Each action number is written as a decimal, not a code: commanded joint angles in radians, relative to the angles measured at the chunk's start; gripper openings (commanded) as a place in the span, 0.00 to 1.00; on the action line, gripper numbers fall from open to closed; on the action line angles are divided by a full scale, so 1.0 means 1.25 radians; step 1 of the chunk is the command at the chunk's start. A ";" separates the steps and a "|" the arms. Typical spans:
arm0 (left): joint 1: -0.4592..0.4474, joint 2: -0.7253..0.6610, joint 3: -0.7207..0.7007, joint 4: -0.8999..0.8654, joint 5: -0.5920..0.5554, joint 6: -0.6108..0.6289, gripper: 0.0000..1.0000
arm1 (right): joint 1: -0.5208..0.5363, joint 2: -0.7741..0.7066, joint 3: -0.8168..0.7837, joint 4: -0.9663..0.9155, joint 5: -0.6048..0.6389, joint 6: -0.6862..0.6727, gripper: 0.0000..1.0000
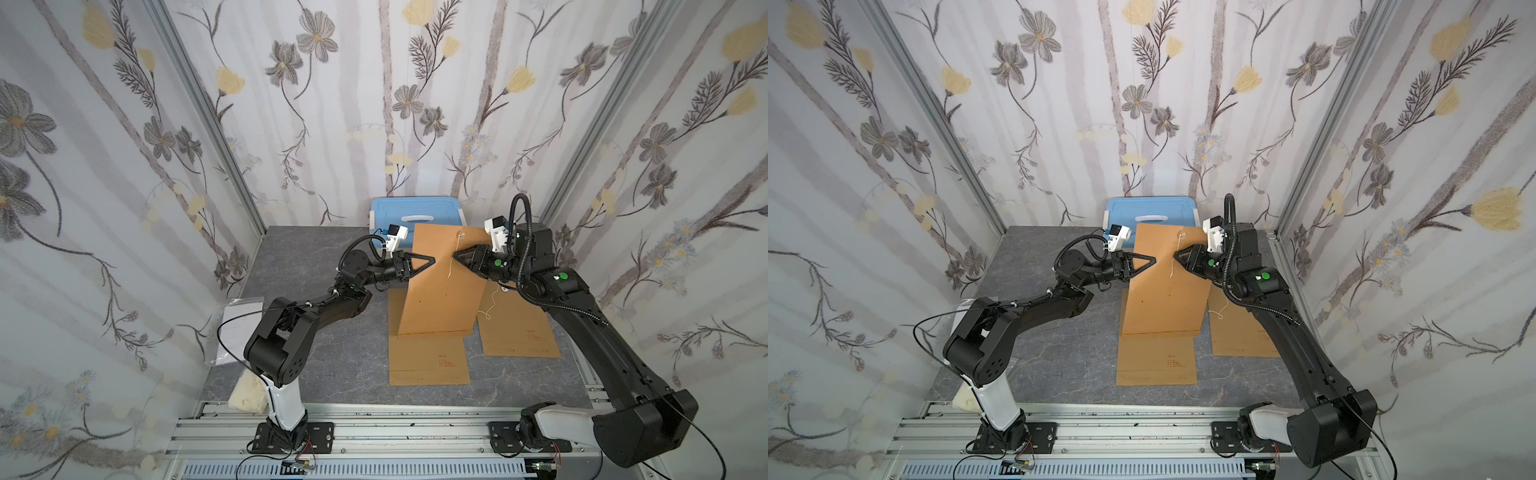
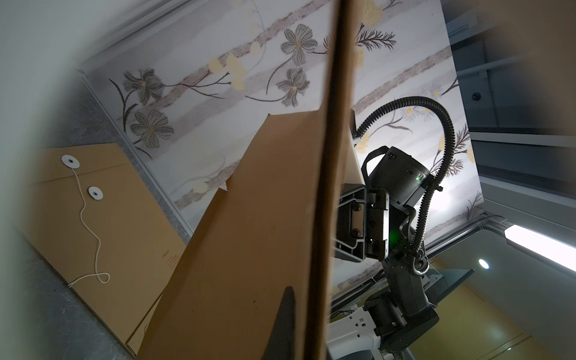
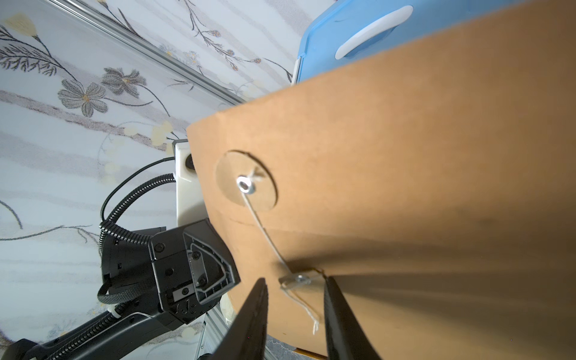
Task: Close the mouth of the file bag
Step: Close the file bag.
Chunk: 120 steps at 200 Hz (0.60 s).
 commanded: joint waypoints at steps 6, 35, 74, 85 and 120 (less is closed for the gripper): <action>-0.002 -0.005 0.002 0.028 0.018 -0.004 0.00 | -0.003 -0.004 0.007 0.009 -0.006 -0.017 0.41; -0.001 -0.005 0.002 0.022 0.017 -0.002 0.00 | -0.008 -0.023 0.004 -0.006 0.001 -0.025 0.48; -0.002 -0.006 -0.002 0.019 0.013 0.003 0.00 | -0.014 -0.045 -0.008 -0.015 -0.004 -0.017 0.49; -0.001 -0.005 -0.002 0.020 0.012 0.003 0.00 | -0.016 -0.045 -0.016 -0.011 -0.005 -0.002 0.49; -0.003 -0.001 0.002 0.026 0.006 -0.002 0.00 | -0.013 -0.044 -0.037 0.057 -0.031 0.033 0.49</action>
